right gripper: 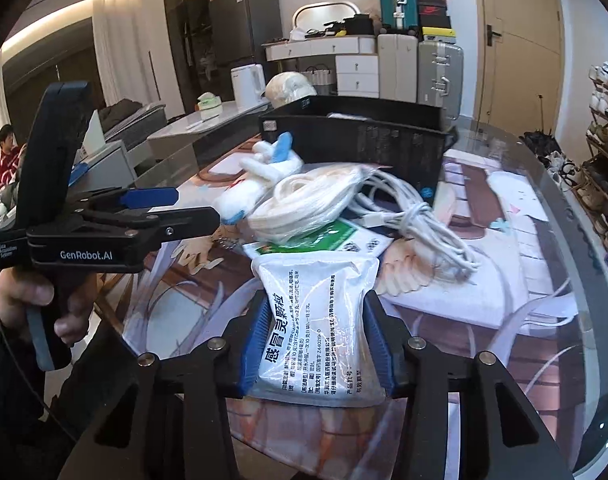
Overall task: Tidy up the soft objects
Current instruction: 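Grasp the white printed packet with right tool while left tool grasps the white plush bunny, then lift the bunny and printed packet and carry both over the black box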
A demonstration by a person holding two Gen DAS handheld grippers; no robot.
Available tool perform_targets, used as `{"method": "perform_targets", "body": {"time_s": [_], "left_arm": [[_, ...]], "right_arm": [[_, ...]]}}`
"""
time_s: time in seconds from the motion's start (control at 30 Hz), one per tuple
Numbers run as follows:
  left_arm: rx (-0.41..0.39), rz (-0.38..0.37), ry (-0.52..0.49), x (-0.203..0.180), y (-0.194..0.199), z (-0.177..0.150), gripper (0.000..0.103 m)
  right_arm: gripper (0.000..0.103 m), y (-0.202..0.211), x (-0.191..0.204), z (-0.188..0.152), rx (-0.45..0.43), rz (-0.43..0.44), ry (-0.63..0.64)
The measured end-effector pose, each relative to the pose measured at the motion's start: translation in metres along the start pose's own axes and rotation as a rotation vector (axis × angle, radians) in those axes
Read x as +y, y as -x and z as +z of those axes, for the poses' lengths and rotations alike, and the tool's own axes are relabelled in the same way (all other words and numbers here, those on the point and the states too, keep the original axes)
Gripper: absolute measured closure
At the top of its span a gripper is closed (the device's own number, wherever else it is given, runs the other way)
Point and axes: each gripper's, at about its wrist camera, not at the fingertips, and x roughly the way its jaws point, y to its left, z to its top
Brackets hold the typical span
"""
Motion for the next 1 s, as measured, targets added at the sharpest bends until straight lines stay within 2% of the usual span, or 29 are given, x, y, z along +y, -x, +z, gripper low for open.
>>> {"method": "perform_targets", "body": {"time_s": [0.2,0.57,0.63,0.73,0.87,0.97,1.0], "left_arm": [[0.008,-0.012,-0.021,-0.011,-0.012,0.017,0.011],[0.046,-0.056,-0.005,-0.014,-0.038,0.040,0.030],[0.051,-0.052,-0.010,-0.013,-0.040,0.041,0.039],[0.054,-0.071,-0.018,-0.014,-0.040,0.040,0.048],[0.037,-0.063,-0.047,-0.019,-0.037,0.039,0.054],[0.023,-0.063,-0.049,-0.019,-0.032,0.037,0.070],[0.022,-0.060,-0.045,-0.018,-0.031,0.037,0.070]], "right_arm": [[0.057,0.009,-0.012,0.001,-0.034,-0.017,-0.032],[0.057,0.013,-0.024,0.002,-0.045,-0.037,-0.050],[0.057,0.013,-0.024,0.002,-0.044,-0.034,-0.049],[0.057,0.013,-0.022,0.002,-0.042,-0.032,-0.046],[0.057,0.013,-0.021,0.002,-0.043,-0.030,-0.042],[0.057,0.012,-0.021,0.002,-0.047,-0.030,-0.041],[0.057,0.012,-0.021,0.002,-0.048,-0.030,-0.041]]}}
